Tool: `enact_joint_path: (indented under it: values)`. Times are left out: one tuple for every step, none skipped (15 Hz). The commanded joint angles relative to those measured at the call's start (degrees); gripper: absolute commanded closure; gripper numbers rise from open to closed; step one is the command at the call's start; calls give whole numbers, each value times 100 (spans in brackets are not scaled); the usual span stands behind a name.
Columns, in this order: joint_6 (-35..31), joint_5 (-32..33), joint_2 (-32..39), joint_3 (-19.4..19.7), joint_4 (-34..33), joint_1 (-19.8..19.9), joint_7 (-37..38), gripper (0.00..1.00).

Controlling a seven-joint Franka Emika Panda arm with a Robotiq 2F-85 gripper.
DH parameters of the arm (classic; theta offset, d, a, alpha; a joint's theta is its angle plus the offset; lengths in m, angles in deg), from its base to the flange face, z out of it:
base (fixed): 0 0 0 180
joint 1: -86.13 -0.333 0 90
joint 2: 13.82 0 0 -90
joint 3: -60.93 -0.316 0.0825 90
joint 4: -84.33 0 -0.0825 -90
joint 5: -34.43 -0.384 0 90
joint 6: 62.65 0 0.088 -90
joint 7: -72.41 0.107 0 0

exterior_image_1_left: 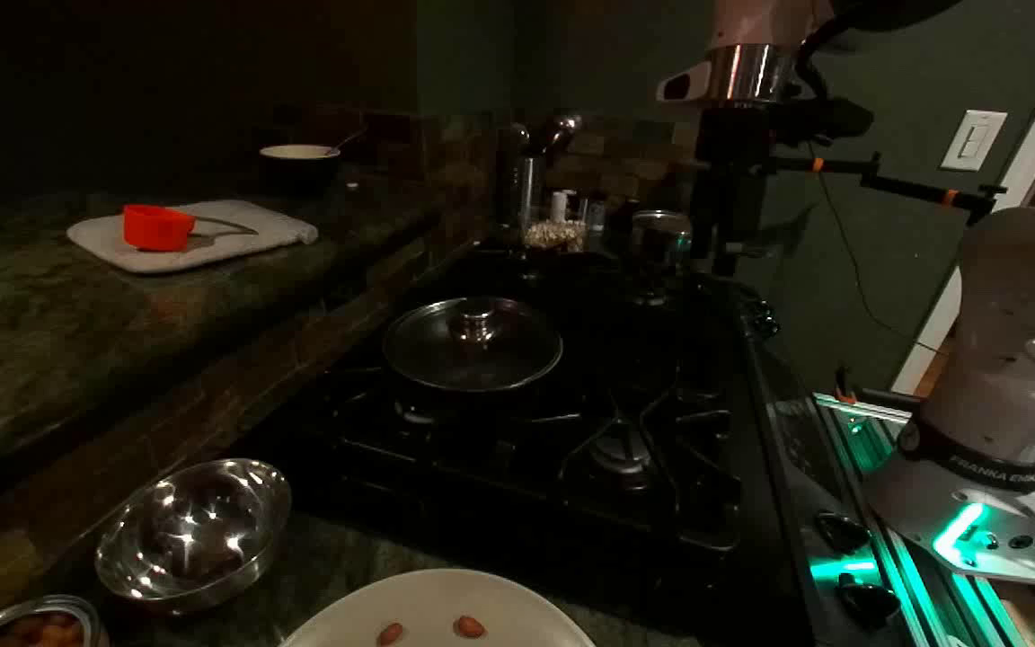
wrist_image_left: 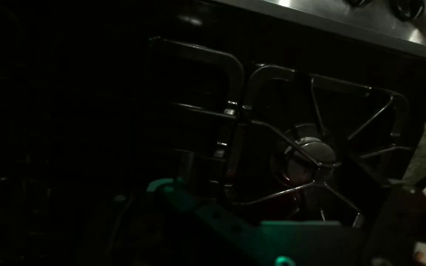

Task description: Remove the lid from the pan, put it on the top counter, remove the orange pot from the potholder and move the potholder closer to the edge

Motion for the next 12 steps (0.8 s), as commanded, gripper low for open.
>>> enact_joint_path:
  values:
    - [14, -25, 5, -40, -10, 45, -20, 0]
    - [14, -25, 5, -40, -10, 45, -20, 0]
    - [14, -25, 5, -40, -10, 45, -20, 0]
    - [14, -25, 5, -40, -10, 45, -20, 0]
    - [14, -25, 5, -40, -10, 45, -20, 0]
    - [14, -25, 5, -40, -10, 45, -20, 0]
    - [-185, 14, 60, -79, -40, 13, -76, 0]
    - [-247, 20, 265, -132, -249, -82, -165, 0]
    - [-283, 20, 432, -180, -424, -141, -216, 0]
    - [-320, 30, 682, -248, -681, -217, -281, 0]
    - [-343, -29, 871, -284, -888, -293, -333, 0]
    - [-328, -70, 1110, -342, -1136, -390, -398, 0]
